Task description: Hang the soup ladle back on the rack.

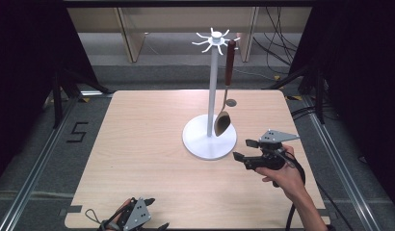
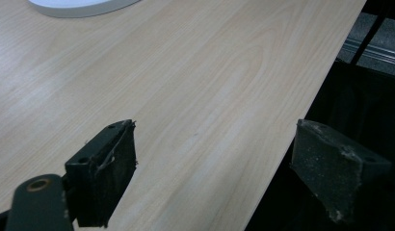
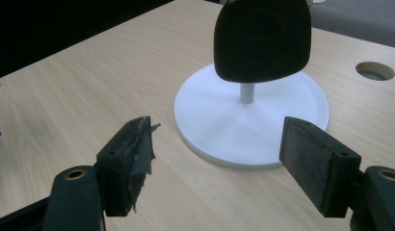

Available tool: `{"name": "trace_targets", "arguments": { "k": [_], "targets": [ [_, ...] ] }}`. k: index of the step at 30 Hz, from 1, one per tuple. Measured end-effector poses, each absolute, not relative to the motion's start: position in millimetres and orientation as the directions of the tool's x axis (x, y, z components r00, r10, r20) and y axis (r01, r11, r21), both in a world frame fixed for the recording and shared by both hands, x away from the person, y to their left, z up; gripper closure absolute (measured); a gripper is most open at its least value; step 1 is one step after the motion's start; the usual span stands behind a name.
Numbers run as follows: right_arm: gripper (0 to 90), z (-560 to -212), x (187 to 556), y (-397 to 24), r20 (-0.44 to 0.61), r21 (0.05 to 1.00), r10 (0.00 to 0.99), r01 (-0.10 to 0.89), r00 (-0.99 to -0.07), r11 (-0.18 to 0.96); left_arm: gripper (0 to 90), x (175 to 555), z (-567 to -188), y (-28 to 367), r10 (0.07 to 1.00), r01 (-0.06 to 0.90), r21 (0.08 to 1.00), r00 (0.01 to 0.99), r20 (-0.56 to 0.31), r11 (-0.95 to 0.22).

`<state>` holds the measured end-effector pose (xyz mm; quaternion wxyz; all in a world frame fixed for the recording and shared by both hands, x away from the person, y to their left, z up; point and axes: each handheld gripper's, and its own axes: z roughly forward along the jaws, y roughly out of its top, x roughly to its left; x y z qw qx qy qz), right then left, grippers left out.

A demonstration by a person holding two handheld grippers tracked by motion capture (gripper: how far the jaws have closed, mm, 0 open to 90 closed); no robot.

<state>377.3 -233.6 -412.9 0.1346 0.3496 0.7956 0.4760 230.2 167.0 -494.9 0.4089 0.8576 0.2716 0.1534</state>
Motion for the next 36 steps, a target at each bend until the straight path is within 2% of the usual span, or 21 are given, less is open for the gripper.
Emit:
{"name": "trace_targets", "arguments": {
  "k": [1,2,4,9,11,12,14,15,19,21,22,24,25,26,34,36],
  "targets": [
    [28.3,-413.8,375.5,-232.8,0.142,0.848,0.686,0.445,-0.714,0.288,15.1,229.7,-495.3,166.1,0.594,0.343,0.793,0.804,0.03,-0.504],
    [28.2,-414.5,375.7,-234.0,0.126,0.85,0.682,0.434,-0.72,0.3,15.0,230.7,-493.9,168.1,0.583,0.33,0.77,0.81,0.066,-0.546],
    [28.0,-415.6,372.0,-233.9,0.155,0.838,0.685,0.462,-0.712,0.291,15.1,229.2,-495.3,166.0,0.593,0.335,0.786,0.804,0.049,-0.52],
    [27.5,-418.1,371.5,-236.1,0.135,0.837,0.688,0.454,-0.713,0.306,15.1,230.2,-494.1,168.3,0.581,0.33,0.77,0.811,0.064,-0.545],
    [27.4,-419.2,371.3,-236.5,0.122,0.847,0.692,0.438,-0.711,0.302,15.1,229.5,-494.5,167.5,0.584,0.329,0.778,0.81,0.059,-0.535],
    [27.4,-419.6,369.8,-235.5,0.147,0.84,0.686,0.456,-0.713,0.293,15.1,228.7,-495.5,166.1,0.594,0.334,0.791,0.803,0.046,-0.513],
    [27.2,-419.4,369.3,-236.9,0.118,0.841,0.684,0.438,-0.72,0.316,15.1,228.7,-495.8,165.8,0.596,0.336,0.792,0.802,0.044,-0.51],
    [27.2,-420.8,367.9,-235.0,0.141,0.842,0.681,0.449,-0.718,0.299,15.1,229.7,-495.2,167.3,0.587,0.326,0.779,0.807,0.066,-0.536],
    [26.8,-422.6,363.7,-233.7,0.136,0.832,0.679,0.455,-0.722,0.317,15.1,229.6,-495.4,167.2,0.591,0.326,0.78,0.804,0.068,-0.534],
    [26.7,-423.8,364.5,-234.8,0.102,0.835,0.661,0.425,-0.743,0.349,15.1,229.5,-495.4,167.2,0.591,0.326,0.781,0.804,0.068,-0.533],
    [26.6,-425.4,361.7,-232.1,0.133,0.832,0.673,0.45,-0.728,0.323,15.1,229.6,-494.9,167.5,0.588,0.329,0.777,0.807,0.065,-0.536],
    [26.5,-426.8,362.6,-233.4,0.099,0.837,0.66,0.422,-0.744,0.35,15.1,229.6,-494.9,167.6,0.588,0.328,0.778,0.806,0.066,-0.536],
    [26.4,-426.4,359.6,-232.6,0.129,0.818,0.662,0.457,-0.738,0.349,15.1,229.6,-494.9,167.7,0.588,0.328,0.777,0.806,0.067,-0.538],
    [26.4,-427.7,360.1,-232.8,0.103,0.829,0.663,0.433,-0.741,0.355,15.1,229.6,-494.8,167.7,0.589,0.328,0.777,0.805,0.067,-0.537],
    [25.8,-434.7,351.7,-230.7,0.11,0.808,0.658,0.453,-0.745,0.377,15.1,229.6,-494.8,167.7,0.59,0.329,0.776,0.805,0.067,-0.538],
    [25.3,-436.9,351.8,-231.0,0.085,0.81,0.648,0.431,-0.757,0.398,15.1,229.6,-494.7,167.6,0.59,0.329,0.777,0.804,0.067,-0.537]
  ]
}}
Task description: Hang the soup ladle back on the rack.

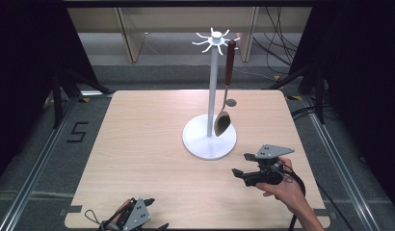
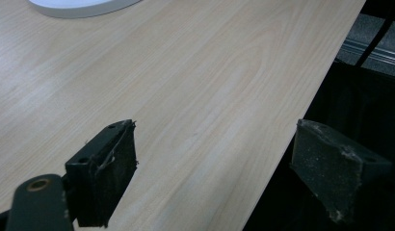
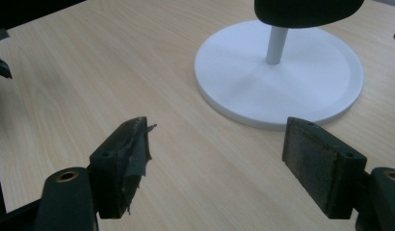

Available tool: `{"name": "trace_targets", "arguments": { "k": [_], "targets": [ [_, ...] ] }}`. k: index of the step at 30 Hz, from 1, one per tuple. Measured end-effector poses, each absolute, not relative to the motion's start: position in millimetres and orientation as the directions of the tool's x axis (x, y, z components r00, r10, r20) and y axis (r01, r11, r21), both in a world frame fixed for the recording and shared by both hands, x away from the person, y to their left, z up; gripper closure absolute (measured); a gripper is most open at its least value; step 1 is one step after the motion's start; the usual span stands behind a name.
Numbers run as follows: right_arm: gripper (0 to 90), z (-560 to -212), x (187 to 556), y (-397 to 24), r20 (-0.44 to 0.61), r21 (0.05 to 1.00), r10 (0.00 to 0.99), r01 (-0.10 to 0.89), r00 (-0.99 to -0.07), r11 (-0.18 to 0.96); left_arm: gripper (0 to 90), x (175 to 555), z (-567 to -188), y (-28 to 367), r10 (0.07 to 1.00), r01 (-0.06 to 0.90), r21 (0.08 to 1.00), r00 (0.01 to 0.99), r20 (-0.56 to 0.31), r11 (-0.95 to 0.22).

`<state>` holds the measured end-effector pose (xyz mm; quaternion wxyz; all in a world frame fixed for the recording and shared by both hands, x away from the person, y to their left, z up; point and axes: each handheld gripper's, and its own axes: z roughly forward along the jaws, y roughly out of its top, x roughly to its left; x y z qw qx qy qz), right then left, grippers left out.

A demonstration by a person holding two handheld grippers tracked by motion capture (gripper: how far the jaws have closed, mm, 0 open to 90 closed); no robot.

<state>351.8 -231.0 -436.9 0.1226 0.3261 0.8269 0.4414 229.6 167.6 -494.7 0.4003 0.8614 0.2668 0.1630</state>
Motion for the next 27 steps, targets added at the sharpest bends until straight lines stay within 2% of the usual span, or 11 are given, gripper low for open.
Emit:
{"name": "trace_targets", "arguments": {
  "k": [19,20,21,27],
  "targets": [
    [23.8,-452.4,334.7,-222.0,0.044,0.782,0.608,0.406,-0.793,0.473,15.1,229.4,-495.1,167.6,0.592,0.326,0.778,0.803,0.072,-0.536],
    [23.7,-452.8,332.2,-221.3,0.055,0.771,0.619,0.427,-0.783,0.472,15.1,229.4,-494.6,167.8,0.591,0.328,0.776,0.804,0.07,-0.538],
    [23.5,-453.5,333.0,-222.4,0.021,0.77,0.609,0.402,-0.793,0.495,15.1,229.3,-494.6,167.7,0.592,0.328,0.777,0.803,0.07,-0.538],
    [23.3,-458.9,328.8,-221.4,0.017,0.764,0.594,0.394,-0.804,0.512,15.1,229.3,-494.8,167.5,0.592,0.328,0.777,0.803,0.07,-0.537]
  ]
}}
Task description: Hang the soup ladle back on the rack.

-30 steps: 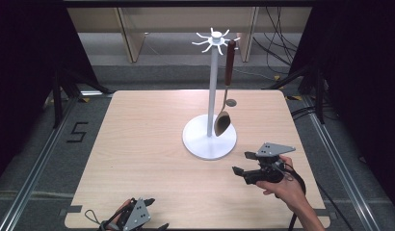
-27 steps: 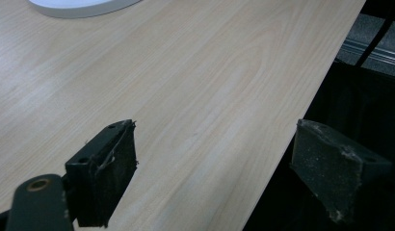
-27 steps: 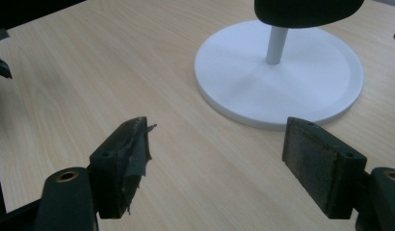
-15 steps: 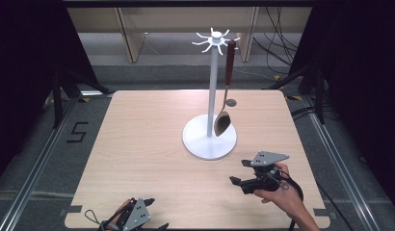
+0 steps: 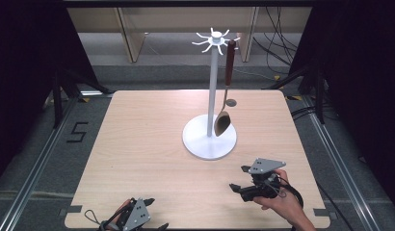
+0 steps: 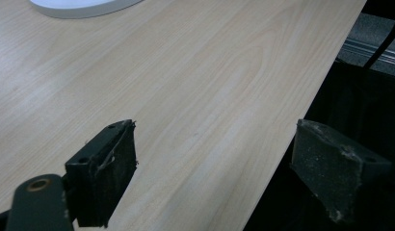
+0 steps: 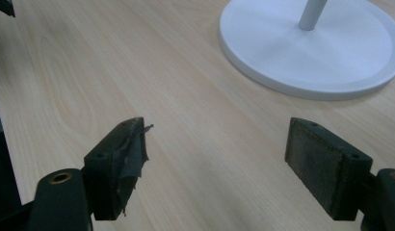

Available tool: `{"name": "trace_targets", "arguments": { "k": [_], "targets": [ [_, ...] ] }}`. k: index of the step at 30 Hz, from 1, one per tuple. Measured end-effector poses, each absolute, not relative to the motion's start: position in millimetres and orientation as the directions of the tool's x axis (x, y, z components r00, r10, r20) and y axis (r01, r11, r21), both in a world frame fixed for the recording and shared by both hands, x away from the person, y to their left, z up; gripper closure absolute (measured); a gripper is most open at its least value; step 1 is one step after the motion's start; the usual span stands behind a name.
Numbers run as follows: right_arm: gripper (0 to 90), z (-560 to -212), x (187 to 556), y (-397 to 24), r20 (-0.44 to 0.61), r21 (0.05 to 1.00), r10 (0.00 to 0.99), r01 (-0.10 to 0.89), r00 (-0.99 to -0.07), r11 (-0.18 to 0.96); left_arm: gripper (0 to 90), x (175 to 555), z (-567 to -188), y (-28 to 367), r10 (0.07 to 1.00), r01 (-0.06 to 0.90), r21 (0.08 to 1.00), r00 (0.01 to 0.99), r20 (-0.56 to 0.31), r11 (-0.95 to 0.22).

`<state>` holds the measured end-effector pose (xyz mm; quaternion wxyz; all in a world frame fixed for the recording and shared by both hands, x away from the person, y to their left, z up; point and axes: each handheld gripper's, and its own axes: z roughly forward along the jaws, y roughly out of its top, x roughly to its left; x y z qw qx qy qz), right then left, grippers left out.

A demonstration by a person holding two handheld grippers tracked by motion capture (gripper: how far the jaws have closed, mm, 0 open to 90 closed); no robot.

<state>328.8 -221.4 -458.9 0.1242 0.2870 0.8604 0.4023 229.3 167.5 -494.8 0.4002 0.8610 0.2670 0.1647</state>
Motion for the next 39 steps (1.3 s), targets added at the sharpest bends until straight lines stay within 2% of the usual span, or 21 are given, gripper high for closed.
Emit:
{"name": "trace_targets", "arguments": {
  "k": [1,14,26,39],
  "targets": [
    [23.3,-460.1,326.0,-220.1,0.034,0.762,0.612,0.416,-0.79,0.495,15.1,229.1,-495.3,167.4,0.593,0.325,0.78,0.802,0.073,-0.535],
    [23.1,-471.4,316.5,-219.5,0.03,0.741,0.593,0.415,-0.805,0.527,15.1,229.0,-494.2,167.6,0.588,0.332,0.778,0.807,0.058,-0.533],
    [22.5,-480.2,303.4,-222.6,0.033,0.728,0.583,0.419,-0.812,0.542,15.1,229.2,-493.5,168.4,0.584,0.324,0.769,0.808,0.079,-0.552],
    [22.0,-486.6,291.3,-226.1,0.048,0.723,0.582,0.43,-0.812,0.54,15.1,228.8,-493.9,167.5,0.591,0.337,0.779,0.805,0.053,-0.529]
  ]
}}
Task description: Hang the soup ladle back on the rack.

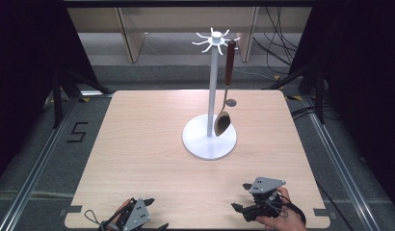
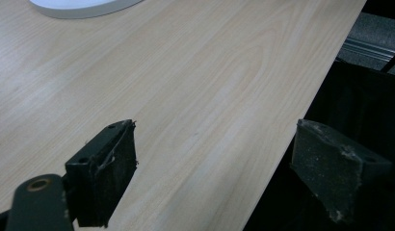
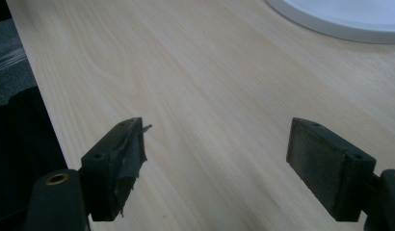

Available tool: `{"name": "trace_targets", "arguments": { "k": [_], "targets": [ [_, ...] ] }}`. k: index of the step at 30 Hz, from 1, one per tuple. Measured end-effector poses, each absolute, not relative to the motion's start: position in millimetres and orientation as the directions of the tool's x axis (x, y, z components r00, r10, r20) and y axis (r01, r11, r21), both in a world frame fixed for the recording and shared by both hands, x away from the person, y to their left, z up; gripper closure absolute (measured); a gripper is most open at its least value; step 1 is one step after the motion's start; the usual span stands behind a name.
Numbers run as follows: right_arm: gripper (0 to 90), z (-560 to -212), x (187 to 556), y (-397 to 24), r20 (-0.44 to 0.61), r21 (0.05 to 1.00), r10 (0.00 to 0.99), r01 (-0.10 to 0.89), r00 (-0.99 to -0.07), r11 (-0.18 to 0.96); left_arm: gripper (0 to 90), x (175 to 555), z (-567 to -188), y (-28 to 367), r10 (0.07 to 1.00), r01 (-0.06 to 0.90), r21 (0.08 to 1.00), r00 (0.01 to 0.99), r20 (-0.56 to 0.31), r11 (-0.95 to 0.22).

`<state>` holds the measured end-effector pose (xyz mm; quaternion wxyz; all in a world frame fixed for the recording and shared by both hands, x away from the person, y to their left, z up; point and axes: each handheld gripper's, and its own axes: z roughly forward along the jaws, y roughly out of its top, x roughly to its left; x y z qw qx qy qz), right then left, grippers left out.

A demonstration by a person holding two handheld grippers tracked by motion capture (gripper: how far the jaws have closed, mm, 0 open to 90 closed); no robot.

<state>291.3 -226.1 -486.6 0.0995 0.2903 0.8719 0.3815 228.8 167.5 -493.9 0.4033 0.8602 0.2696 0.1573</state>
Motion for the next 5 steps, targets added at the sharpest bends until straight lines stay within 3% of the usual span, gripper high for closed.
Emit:
{"name": "trace_targets", "arguments": {
  "k": [5],
  "targets": [
    [21.9,-487.3,291.5,-227.3,0.051,0.722,0.584,0.434,-0.81,0.539,15.1,229.1,-494.0,167.8,0.589,0.332,0.778,0.806,0.06,-0.534]
  ]
}}
